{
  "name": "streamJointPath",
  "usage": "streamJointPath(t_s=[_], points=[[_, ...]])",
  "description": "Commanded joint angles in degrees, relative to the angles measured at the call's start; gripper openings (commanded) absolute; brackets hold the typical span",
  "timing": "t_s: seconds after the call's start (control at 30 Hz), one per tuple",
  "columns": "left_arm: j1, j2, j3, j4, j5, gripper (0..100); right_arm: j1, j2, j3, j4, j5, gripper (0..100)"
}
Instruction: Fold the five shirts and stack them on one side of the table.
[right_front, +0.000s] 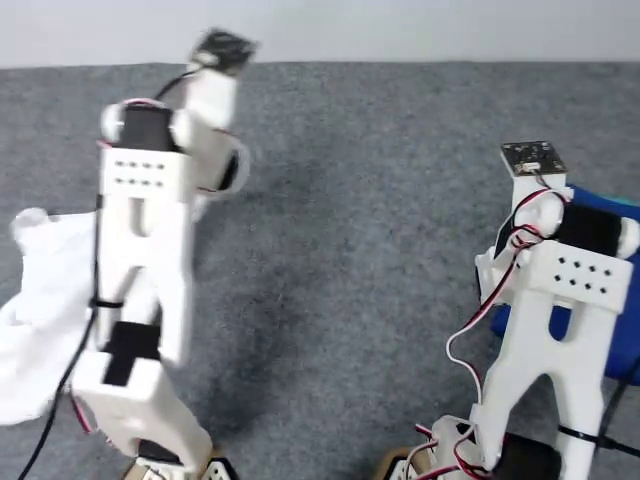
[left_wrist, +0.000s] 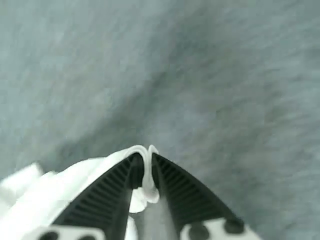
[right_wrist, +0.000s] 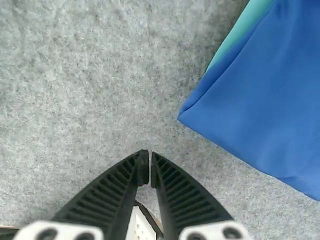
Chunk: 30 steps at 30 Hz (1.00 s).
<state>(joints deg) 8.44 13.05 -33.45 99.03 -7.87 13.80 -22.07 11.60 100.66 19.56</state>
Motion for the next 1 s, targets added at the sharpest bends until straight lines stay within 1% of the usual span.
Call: streamJointPath(t_s=[0.0, 0.1, 0.2, 0.27, 0.37, 0.43, 0.53, 0.67, 0.9, 0.97], points=[[11.0, -4.0, -5.9, 0.1, 1.1, 1, -0.1, -2.0, -0.4, 2.1, -0.1, 0.9], [17.7, -3.9, -7.9, -0.5, 1.1, 1, -0.1, -1.9, -0.4, 2.1, -0.1, 0.9], [21.2, -3.9, -7.9, -0.9, 1.2, 4, -0.1, -1.7, -0.2, 2.1, -0.1, 0.9], [21.4, -4.1, -8.0, 0.4, 1.4, 10, -0.1, -1.7, -0.2, 2.1, -0.1, 0.9], [20.0, -4.6, -8.0, 1.6, 4.7, 20, -0.1, -1.5, -0.2, 2.1, -0.1, 0.9], [18.7, -5.8, -7.9, 1.6, 5.1, 21, -0.1, -1.5, -0.2, 2.0, -0.1, 0.9], [18.5, -9.3, -5.3, 1.7, 1.8, 21, -0.1, -1.5, -0.2, 2.0, -0.1, 0.9], [18.6, -17.7, 5.9, 1.7, 0.7, 18, -0.1, -1.5, -0.2, 2.0, -0.1, 0.9], [18.1, -36.6, 39.0, 1.6, -4.3, 16, -0.4, -1.5, -0.2, 2.0, -0.2, 0.9], [17.0, -41.1, 47.2, 1.6, -5.4, 16, -0.6, -1.4, -0.1, 1.7, -0.4, 0.9]])
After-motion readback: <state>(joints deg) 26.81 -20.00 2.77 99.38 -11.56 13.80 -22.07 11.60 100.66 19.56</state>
